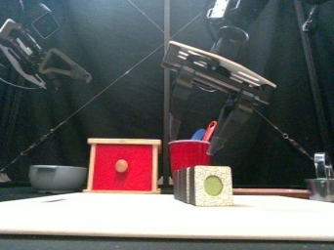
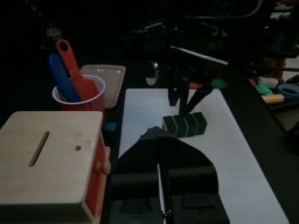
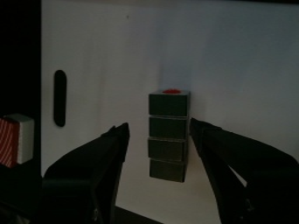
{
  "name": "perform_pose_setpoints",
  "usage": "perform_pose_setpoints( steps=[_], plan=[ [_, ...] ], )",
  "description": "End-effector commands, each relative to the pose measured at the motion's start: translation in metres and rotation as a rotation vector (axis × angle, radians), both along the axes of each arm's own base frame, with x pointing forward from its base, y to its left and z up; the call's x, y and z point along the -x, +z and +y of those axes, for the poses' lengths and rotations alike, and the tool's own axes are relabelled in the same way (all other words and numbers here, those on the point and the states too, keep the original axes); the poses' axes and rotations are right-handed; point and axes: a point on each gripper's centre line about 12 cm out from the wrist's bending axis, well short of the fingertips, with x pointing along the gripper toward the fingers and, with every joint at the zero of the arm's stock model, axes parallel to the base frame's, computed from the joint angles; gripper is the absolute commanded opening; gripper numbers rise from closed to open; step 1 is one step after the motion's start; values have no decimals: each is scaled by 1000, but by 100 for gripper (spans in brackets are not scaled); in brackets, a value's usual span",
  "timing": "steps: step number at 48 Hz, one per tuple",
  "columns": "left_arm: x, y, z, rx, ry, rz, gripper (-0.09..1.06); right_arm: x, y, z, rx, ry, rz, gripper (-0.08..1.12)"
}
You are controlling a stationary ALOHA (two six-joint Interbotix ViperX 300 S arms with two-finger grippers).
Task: Place sushi on board then cut the sushi with the knife then place the pieces on the plate
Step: Pick knife at handle with right hand
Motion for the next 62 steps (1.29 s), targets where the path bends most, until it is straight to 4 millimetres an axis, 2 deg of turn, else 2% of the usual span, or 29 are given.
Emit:
perform_pose_setpoints(
  steps=[1,20,44,51,62],
  plan=[
    [-3,5,0,1,0,-17,-3,2,32,-9,9,56,-82,90],
    [-3,7,1,4,6,-22,-3,13,74,-35,128,237,-112,90],
    [-5,12,3,1,12,-40,-3,61,135,-86,286,312,-189,89],
    [-5,12,6,5,28,-43,-3,76,156,-108,356,328,-198,89],
    [-6,16,12,28,61,-55,-3,88,160,-140,406,370,-137,89]
  ],
)
